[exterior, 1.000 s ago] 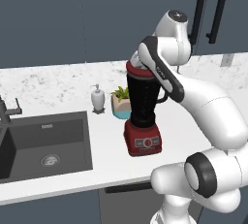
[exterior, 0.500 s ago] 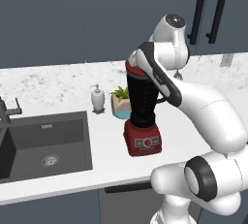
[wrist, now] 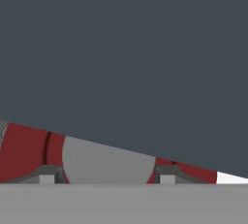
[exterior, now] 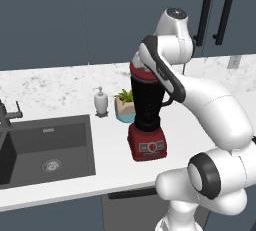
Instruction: Close the lid blender by securely placing the lid on top.
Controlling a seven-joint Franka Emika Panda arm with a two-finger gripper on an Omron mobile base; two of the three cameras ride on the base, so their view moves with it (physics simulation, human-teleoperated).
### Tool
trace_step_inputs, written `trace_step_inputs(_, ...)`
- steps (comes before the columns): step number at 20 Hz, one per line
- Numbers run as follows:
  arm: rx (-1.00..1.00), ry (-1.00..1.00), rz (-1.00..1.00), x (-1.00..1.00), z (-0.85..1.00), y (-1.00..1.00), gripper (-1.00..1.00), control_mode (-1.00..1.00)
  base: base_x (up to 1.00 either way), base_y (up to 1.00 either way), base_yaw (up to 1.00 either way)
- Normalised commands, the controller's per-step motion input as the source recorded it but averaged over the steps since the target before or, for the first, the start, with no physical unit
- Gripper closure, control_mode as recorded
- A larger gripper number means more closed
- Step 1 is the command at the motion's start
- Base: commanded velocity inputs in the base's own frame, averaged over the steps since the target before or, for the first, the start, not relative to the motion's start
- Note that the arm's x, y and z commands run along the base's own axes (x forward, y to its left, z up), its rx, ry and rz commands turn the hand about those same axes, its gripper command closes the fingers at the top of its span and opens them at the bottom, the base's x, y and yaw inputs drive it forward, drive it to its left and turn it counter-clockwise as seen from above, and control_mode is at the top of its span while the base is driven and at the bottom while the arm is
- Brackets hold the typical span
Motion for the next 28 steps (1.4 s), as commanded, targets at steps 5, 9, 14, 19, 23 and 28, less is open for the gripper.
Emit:
trace_step_inputs(5, -0.1, 0.2, 0.0, 0.0, -0.16, 0.0, 1.0, -1.0, 0.0, 0.0, 0.0)
trace_step_inputs(9, -0.06, 0.19, 0.0, 0.0, -0.02, 0.0, 1.0, -1.0, 0.0, 0.0, 0.0)
trace_step_inputs(14, -0.02, 0.04, 0.0, 0.0, 0.02, 0.02, 1.0, -1.0, 0.0, 0.0, 0.0)
trace_step_inputs(19, 0.0, 0.01, 0.0, 0.0, 0.09, 0.0, 1.0, -1.0, 0.0, 0.0, 0.0)
trace_step_inputs(23, 0.0, 0.05, 0.0, 0.0, 0.26, 0.0, 1.0, -1.0, 0.0, 0.0, 0.0)
trace_step_inputs(28, 0.0, 0.07, 0.0, 0.0, 0.22, 0.06, 1.0, -1.0, 0.0, 0.0, 0.0)
